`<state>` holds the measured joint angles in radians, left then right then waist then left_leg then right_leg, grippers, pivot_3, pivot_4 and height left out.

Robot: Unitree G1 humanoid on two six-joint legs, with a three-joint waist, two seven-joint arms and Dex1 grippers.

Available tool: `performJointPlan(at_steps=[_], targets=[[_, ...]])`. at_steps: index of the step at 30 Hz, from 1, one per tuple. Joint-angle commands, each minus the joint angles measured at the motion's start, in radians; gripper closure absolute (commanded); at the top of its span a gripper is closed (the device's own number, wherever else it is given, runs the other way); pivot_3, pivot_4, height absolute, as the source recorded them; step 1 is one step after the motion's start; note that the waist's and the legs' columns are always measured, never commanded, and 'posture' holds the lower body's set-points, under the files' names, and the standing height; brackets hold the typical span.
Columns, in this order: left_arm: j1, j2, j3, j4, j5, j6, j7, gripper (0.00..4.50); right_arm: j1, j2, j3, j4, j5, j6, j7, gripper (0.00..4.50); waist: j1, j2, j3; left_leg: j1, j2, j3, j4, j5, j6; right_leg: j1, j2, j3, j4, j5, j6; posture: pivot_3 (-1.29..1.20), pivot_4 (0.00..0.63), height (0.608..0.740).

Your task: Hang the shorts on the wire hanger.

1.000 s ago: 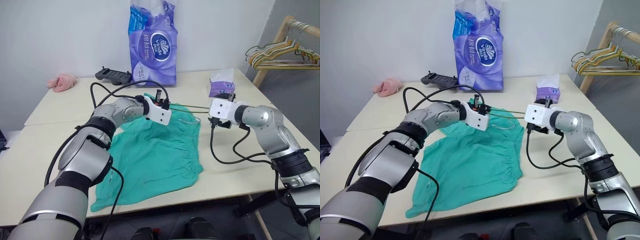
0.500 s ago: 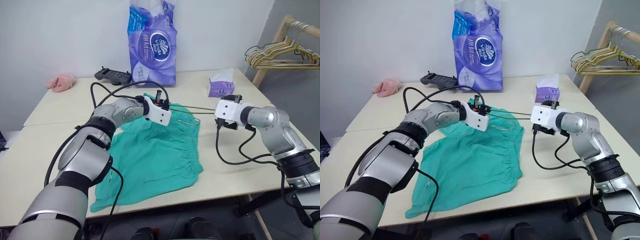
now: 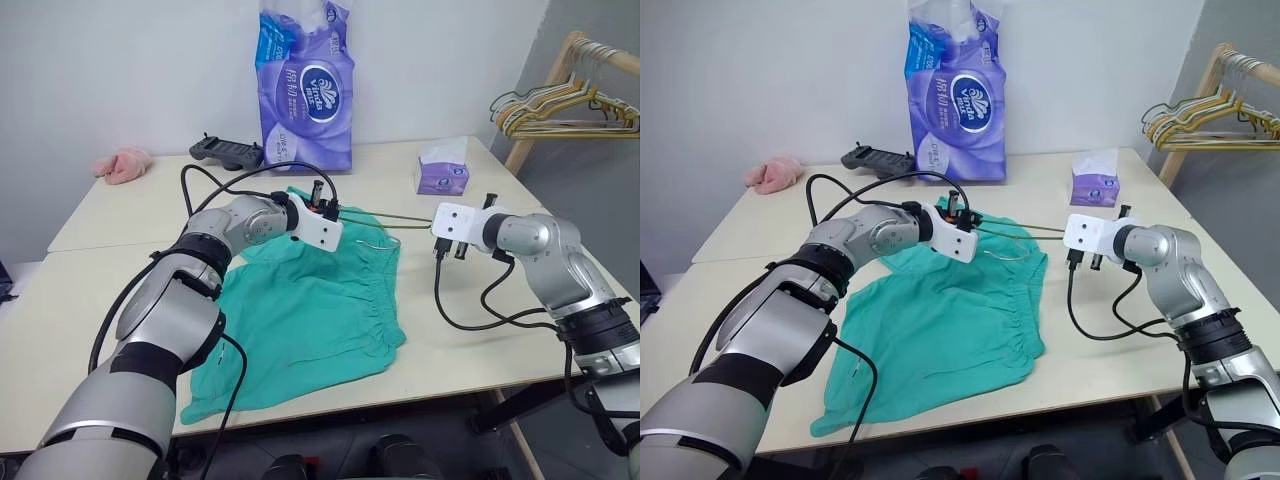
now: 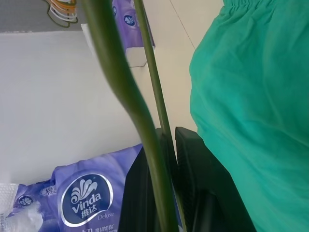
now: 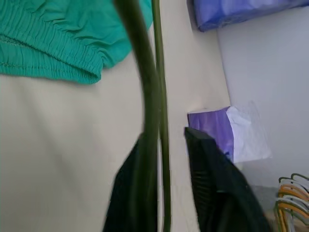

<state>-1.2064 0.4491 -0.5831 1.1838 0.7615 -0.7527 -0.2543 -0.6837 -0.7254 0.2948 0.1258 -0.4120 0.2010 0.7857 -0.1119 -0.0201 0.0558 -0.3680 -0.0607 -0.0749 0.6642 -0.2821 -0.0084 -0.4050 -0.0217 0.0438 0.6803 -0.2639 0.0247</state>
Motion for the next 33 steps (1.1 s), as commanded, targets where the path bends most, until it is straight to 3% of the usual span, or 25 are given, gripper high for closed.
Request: performJointPlan(at_steps=[1,13,27,28,33], targets=[[-0.032,0.008,0.008,-0.021,-0.012,-0.007,-0.001,4.50,-0.026,-0.013,-0.010,-0.037,-0.019,-0.024,-0.002,4.47,0.000,0.000,0.000,0.000,0.000,0.000,0.000,0.000,0.000,0.000,0.000,0.000,0.000,0.000,0.000,-0.14,0.027,0.740],[-0.029,0.002,0.016,-0.019,-0.034,-0.007,-0.023,4.50,-0.015,-0.007,-0.015,-0.060,-0.046,-0.029,-0.002,4.47,0.000,0.000,0.000,0.000,0.000,0.000,0.000,0.000,0.000,0.000,0.000,0.000,0.000,0.000,0.000,-0.14,0.028,0.740],[-0.021,0.040,0.085,-0.049,-0.155,-0.056,-0.174,0.21,0.009,-0.025,-0.035,-0.025,-0.027,-0.042,-0.010,4.50,0.000,0.000,0.000,0.000,0.000,0.000,0.000,0.000,0.000,0.000,0.000,0.000,0.000,0.000,0.000,-0.12,0.032,0.740],[-0.022,0.054,0.092,-0.055,-0.166,-0.062,-0.186,0.01,0.024,-0.037,-0.043,-0.025,-0.022,-0.045,-0.006,4.50,0.001,0.000,0.000,0.000,0.000,0.000,0.000,0.000,0.000,0.000,0.000,0.000,0.000,0.000,0.000,-0.12,0.032,0.740],[-0.010,0.111,0.131,-0.088,-0.227,-0.087,-0.253,0.01,0.095,-0.089,-0.088,-0.041,0.012,-0.044,0.011,4.50,0.003,0.000,0.000,0.000,0.000,0.000,0.000,0.000,0.000,0.000,0.000,0.000,0.000,0.000,0.000,-0.11,0.033,0.740]])
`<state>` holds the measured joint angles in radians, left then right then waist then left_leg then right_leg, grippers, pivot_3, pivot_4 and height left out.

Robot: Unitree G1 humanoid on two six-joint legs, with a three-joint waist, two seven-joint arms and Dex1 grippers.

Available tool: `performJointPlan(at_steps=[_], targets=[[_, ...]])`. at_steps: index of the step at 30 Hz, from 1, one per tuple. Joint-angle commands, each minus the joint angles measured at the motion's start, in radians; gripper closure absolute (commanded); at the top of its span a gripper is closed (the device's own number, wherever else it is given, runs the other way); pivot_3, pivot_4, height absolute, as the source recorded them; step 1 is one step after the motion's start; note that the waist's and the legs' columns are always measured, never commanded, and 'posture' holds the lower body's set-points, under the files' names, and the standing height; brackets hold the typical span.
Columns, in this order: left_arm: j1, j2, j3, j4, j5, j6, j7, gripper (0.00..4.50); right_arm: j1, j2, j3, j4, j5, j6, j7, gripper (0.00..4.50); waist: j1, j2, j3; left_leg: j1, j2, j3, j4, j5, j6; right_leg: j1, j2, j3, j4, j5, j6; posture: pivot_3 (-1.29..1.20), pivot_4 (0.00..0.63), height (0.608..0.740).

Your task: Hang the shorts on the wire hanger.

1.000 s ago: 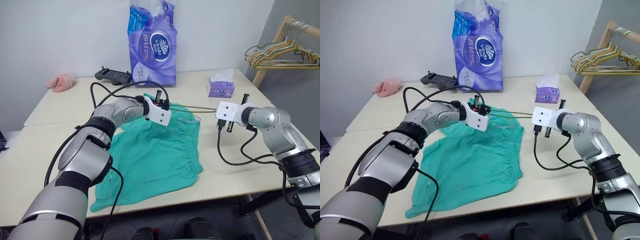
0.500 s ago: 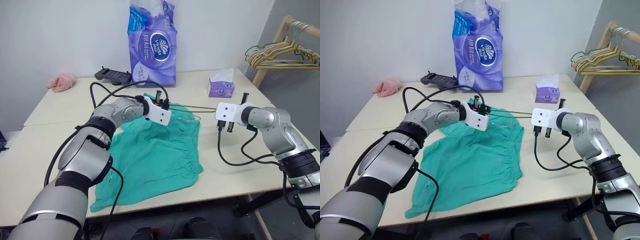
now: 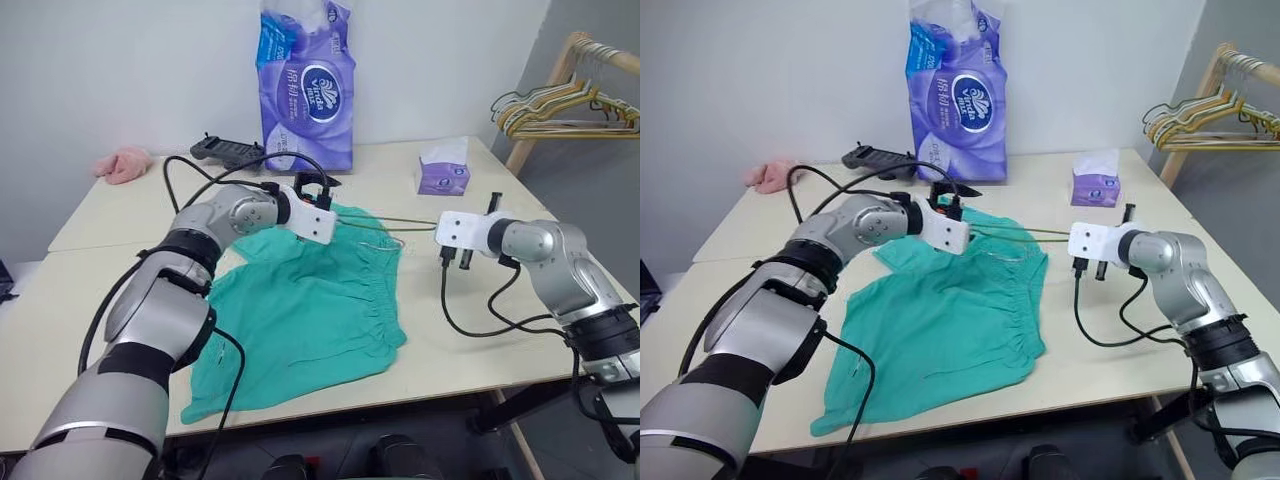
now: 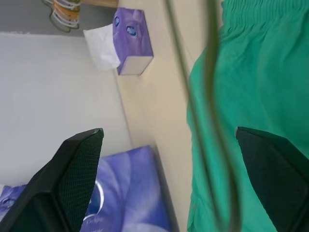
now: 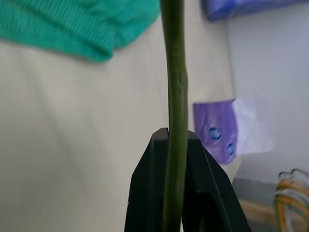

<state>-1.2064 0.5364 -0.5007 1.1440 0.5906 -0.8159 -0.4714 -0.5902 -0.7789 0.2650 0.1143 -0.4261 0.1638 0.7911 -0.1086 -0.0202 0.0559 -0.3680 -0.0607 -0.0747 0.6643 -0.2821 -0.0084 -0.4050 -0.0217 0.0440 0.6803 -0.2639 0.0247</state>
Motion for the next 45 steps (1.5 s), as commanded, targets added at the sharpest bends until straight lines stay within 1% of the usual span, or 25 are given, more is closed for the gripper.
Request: performJointPlan(at_steps=[1,3,5,8,10,12,14,17,21,23,25,28,31,36,40,41,43,45], targets=[[0.000,0.038,0.061,-0.057,-0.083,-0.032,-0.064,0.01,0.018,-0.056,-0.071,-0.034,0.028,-0.014,0.007,4.50,0.001,0.000,0.000,0.000,0.000,0.000,0.000,0.000,0.000,0.000,0.000,0.000,0.000,0.000,0.000,-0.11,0.032,0.740],[0.026,0.057,0.092,-0.079,-0.147,-0.038,-0.135,0.01,0.043,-0.089,-0.096,-0.042,0.040,-0.024,0.006,4.50,0.004,0.000,0.000,0.000,0.000,0.000,0.000,0.000,0.000,0.000,0.000,0.000,0.000,0.000,0.000,-0.11,0.031,0.740],[0.067,0.049,0.146,-0.108,-0.267,0.002,-0.256,0.01,0.066,-0.106,-0.121,-0.056,0.065,-0.011,0.018,4.50,0.005,0.000,0.000,0.000,0.000,0.000,0.000,0.000,0.000,0.000,0.000,0.000,0.000,0.000,0.000,-0.11,0.028,0.740],[0.174,0.017,0.261,-0.243,-0.550,0.209,-0.527,0.01,0.121,-0.106,-0.187,-0.104,0.160,0.071,0.073,4.50,0.004,0.001,-0.001,0.001,0.000,0.000,0.000,0.000,0.000,0.000,0.000,0.000,0.001,0.000,0.000,-0.11,0.019,0.740],[0.243,0.016,0.304,-0.368,-0.680,0.357,-0.653,0.01,0.153,-0.104,-0.225,-0.140,0.221,0.141,0.108,4.50,0.003,0.001,-0.001,0.000,0.001,-0.001,0.001,0.000,0.000,0.000,0.000,-0.001,0.001,0.000,0.000,-0.11,0.019,0.740],[0.338,0.042,0.322,-0.518,-0.775,0.495,-0.750,0.01,0.201,-0.109,-0.273,-0.181,0.291,0.212,0.144,4.50,-0.001,0.001,-0.001,0.000,0.001,-0.001,0.001,0.000,0.000,0.000,0.000,0.000,0.001,0.000,0.000,-0.11,0.010,0.740],[0.446,0.066,0.344,-0.692,-0.871,0.649,-0.797,0.01,0.268,-0.125,-0.324,-0.230,0.386,0.364,0.212,4.50,-0.004,0.001,-0.002,-0.001,0.001,-0.001,0.001,0.000,0.000,0.000,0.000,0.000,0.000,0.000,0.000,-0.11,0.006,0.740],[0.579,0.079,0.386,-0.896,-0.973,0.827,-0.779,0.01,0.369,-0.150,-0.382,-0.315,0.541,0.576,0.313,4.50,-0.001,0.001,-0.005,0.000,0.001,-0.003,0.001,0.000,0.000,0.001,0.000,-0.001,0.000,0.000,0.000,-0.11,0.002,0.740],[0.710,0.087,0.428,-1.054,-1.034,0.975,-0.723,0.01,0.436,-0.161,-0.454,-0.360,0.721,0.803,0.378,4.50,0.010,0.002,-0.007,0.001,0.001,-0.003,0.003,0.000,0.000,0.003,0.000,-0.001,0.001,0.000,0.000,-0.11,0.009,0.740],[0.759,0.087,0.448,-1.110,-1.064,1.054,-0.688,0.01,0.447,-0.162,-0.494,-0.371,0.819,0.927,0.402,4.50,0.014,0.003,-0.009,0.002,0.001,-0.003,0.003,0.000,0.000,0.004,0.000,-0.001,0.000,0.000,0.000,-0.11,0.014,0.740],[0.808,0.090,0.450,-1.162,-1.062,1.083,-0.668,0.01,0.435,-0.175,-0.522,-0.354,0.920,1.082,0.424,4.50,0.018,0.003,-0.009,0.003,0.001,-0.003,0.002,0.000,0.000,0.005,0.000,-0.001,0.000,0.000,0.000,-0.11,0.021,0.740],[0.889,0.094,0.446,-1.255,-1.056,1.105,-0.644,0.01,0.443,-0.213,-0.521,-0.333,1.027,1.219,0.456,4.50,0.025,0.003,-0.009,0.004,0.001,-0.003,0.002,0.000,0.000,0.006,0.000,-0.001,-0.001,0.000,0.000,-0.10,0.029,0.740],[0.928,0.093,0.461,-1.311,-1.071,1.146,-0.613,0.01,0.455,-0.235,-0.509,-0.314,1.082,1.237,0.467,4.50,0.035,0.003,-0.009,0.005,0.001,-0.003,0.002,0.000,0.001,0.009,0.000,-0.002,-0.002,0.000,0.000,-0.09,0.037,0.740],[1.016,0.127,0.501,-1.363,-1.083,1.154,-0.609,0.01,0.501,-0.274,-0.484,-0.270,1.178,1.275,0.513,4.50,0.048,0.003,-0.006,0.011,0.001,-0.003,0.001,-0.002,0.002,0.016,0.000,-0.002,-0.005,-0.001,0.002,-0.07,0.055,0.740],[1.045,0.126,0.510,-1.395,-1.086,1.163,-0.593,0.01,0.548,-0.360,-0.422,-0.242,1.253,1.346,0.576,4.50,0.063,0.004,0.000,0.013,0.001,-0.002,0.002,-0.002,0.003,0.018,0.000,-0.002,-0.007,-0.003,0.005,-0.05,0.066,0.740],[1.046,0.125,0.512,-1.399,-1.087,1.167,-0.589,0.01,0.553,-0.374,-0.408,-0.238,1.262,1.348,0.582,4.50,0.070,0.004,0.001,0.013,0.001,-0.002,0.002,-0.002,0.003,0.019,0.000,-0.002,-0.007,-0.003,0.005,-0.05,0.068,0.740],[1.052,0.113,0.509,-1.424,-1.090,1.180,-0.567,0.01,0.589,-0.442,-0.338,-0.231,1.266,1.324,0.637,4.50,0.078,0.003,0.005,0.013,0.001,-0.002,0.002,-0.002,0.003,0.019,0.000,-0.002,-0.008,-0.004,0.005,-0.03,0.076,0.740],[1.063,0.111,0.508,-1.443,-1.090,1.184,-0.559,0.01,0.602,-0.472,-0.295,-0.216,1.264,1.297,0.659,4.50,0.081,0.003,0.010,0.014,0.001,-0.002,0.002,-0.002,0.003,0.020,0.000,-0.002,-0.009,-0.004,0.006,-0.03,0.079,0.740]])
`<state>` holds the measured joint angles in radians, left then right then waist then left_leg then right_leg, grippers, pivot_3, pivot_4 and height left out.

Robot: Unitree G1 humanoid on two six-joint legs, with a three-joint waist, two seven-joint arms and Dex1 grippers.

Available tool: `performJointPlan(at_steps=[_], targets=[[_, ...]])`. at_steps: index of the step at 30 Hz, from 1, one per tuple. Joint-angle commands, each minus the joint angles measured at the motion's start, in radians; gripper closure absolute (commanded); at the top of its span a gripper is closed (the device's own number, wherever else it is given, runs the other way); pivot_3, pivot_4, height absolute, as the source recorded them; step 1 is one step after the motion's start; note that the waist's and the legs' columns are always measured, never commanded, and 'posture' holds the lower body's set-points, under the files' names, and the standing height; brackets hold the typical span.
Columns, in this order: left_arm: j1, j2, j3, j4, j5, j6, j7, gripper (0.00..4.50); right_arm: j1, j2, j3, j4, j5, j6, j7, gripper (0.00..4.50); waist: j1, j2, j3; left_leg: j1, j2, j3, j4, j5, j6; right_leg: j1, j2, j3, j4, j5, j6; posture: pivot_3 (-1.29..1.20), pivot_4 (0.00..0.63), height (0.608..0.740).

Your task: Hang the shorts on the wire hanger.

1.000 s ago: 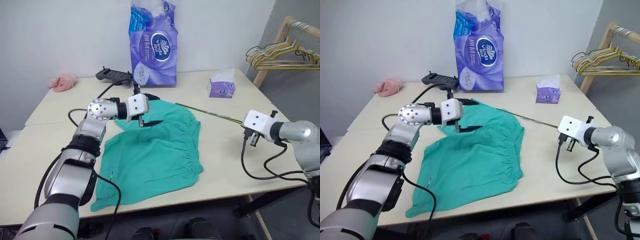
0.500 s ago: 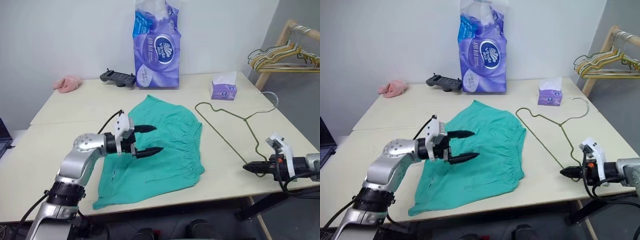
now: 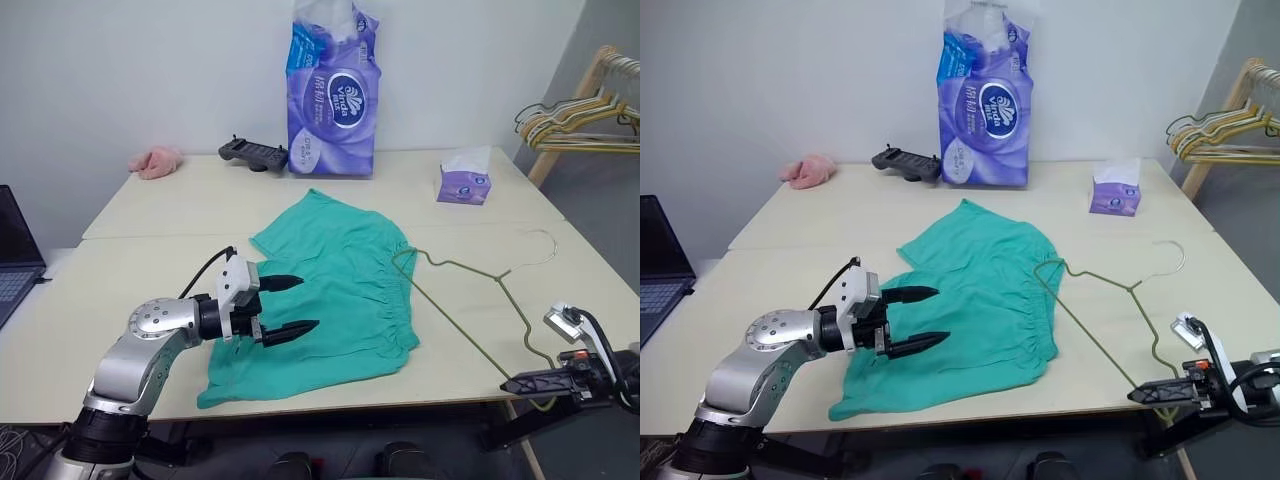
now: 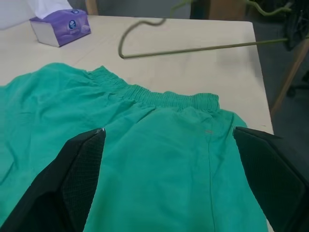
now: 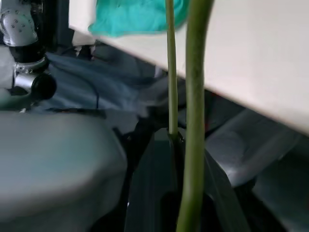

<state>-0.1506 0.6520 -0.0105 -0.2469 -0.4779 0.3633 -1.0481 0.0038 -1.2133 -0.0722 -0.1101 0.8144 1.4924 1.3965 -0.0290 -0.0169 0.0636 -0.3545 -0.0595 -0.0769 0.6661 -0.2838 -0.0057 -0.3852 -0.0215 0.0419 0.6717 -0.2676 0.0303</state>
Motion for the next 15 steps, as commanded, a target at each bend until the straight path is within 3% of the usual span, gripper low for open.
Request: performJointPlan(at_steps=[1,15], targets=[[0.015,-0.001,0.017,-0.058,-0.018,0.001,0.017,0.01,0.002,-0.039,0.058,0.022,0.019,-0.041,0.053,4.50,0.002,-0.001,0.004,0.000,0.000,0.000,0.000,0.000,0.000,0.000,0.000,0.000,0.000,0.000,0.000,-0.02,0.080,0.740],[0.038,0.020,0.036,-0.074,-0.030,0.014,0.019,0.01,-0.072,-0.034,0.156,0.198,-0.038,-0.173,0.053,4.50,0.006,0.000,0.021,0.000,0.001,0.000,0.000,0.000,0.000,0.000,0.000,-0.001,0.000,0.000,0.000,-0.01,0.089,0.740]])
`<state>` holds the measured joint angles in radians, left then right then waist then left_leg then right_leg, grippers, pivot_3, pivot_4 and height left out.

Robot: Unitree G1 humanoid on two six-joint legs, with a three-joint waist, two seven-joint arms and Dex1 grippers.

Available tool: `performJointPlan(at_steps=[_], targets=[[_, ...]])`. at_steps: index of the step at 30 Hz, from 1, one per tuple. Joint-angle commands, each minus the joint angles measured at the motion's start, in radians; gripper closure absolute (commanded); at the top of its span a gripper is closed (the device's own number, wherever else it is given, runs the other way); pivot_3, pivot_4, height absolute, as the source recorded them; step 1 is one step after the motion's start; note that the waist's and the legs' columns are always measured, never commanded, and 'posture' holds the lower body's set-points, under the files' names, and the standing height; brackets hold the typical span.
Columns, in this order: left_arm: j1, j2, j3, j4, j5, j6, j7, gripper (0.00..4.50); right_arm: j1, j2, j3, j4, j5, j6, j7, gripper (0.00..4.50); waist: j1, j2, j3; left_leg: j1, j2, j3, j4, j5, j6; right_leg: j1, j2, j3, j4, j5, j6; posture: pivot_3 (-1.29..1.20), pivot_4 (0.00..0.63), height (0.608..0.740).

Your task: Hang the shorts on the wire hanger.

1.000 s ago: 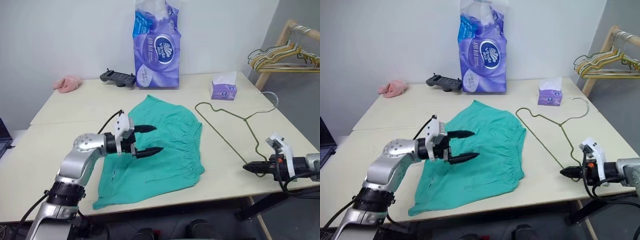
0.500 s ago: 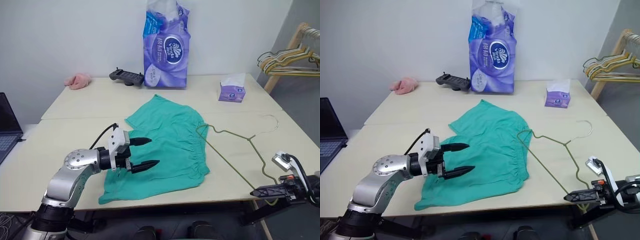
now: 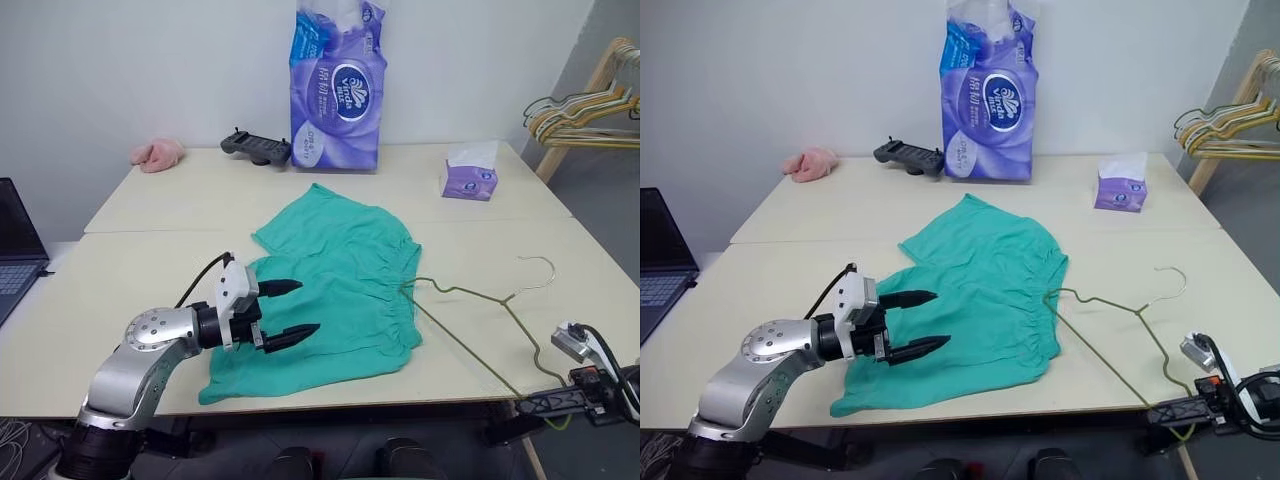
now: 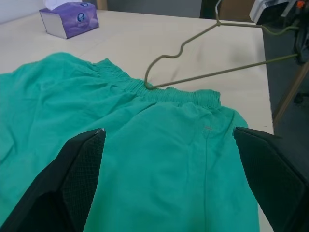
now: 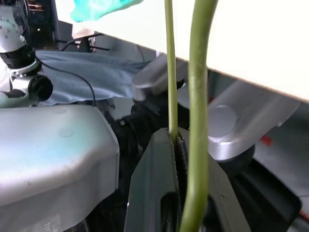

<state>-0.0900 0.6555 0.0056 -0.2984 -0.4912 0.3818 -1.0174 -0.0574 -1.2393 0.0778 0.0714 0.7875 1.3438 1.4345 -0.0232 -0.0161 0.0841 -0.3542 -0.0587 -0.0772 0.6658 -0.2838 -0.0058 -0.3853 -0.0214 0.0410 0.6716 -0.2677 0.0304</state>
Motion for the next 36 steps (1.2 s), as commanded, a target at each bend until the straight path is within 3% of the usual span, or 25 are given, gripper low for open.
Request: performJointPlan(at_steps=[1,11,27,36], targets=[[-0.031,0.019,0.022,-0.014,-0.016,-0.006,-0.016,0.01,-0.015,-0.007,0.009,0.029,-0.015,-0.030,0.018,4.50,0.000,0.000,0.003,0.000,0.000,0.000,0.000,0.000,0.000,0.000,0.000,0.000,0.000,0.000,0.000,-0.01,0.087,0.740],[-0.073,0.024,0.018,0.025,-0.008,-0.015,-0.037,0.01,0.010,-0.001,0.042,0.014,-0.045,-0.093,0.027,4.50,-0.001,0.000,0.015,0.000,0.000,0.000,-0.001,0.000,0.000,0.000,0.000,0.000,-0.001,0.000,0.000,-0.02,0.093,0.740],[-0.081,0.029,0.024,0.042,0.007,-0.032,-0.039,0.01,-0.161,0.149,0.110,-0.010,-0.049,-0.018,-0.028,4.50,0.000,0.000,0.019,-0.007,0.000,-0.002,-0.001,0.000,0.000,-0.003,0.000,-0.002,-0.009,0.003,0.003,0.01,0.082,0.740],[-0.076,0.032,0.022,0.045,0.008,-0.039,-0.047,0.01,-0.095,0.071,0.105,-0.028,-0.045,-0.028,0.001,4.50,0.013,0.000,0.019,-0.008,0.000,-0.003,-0.001,0.000,0.000,-0.003,0.000,-0.002,-0.010,0.003,0.003,0.00,0.083,0.740]])
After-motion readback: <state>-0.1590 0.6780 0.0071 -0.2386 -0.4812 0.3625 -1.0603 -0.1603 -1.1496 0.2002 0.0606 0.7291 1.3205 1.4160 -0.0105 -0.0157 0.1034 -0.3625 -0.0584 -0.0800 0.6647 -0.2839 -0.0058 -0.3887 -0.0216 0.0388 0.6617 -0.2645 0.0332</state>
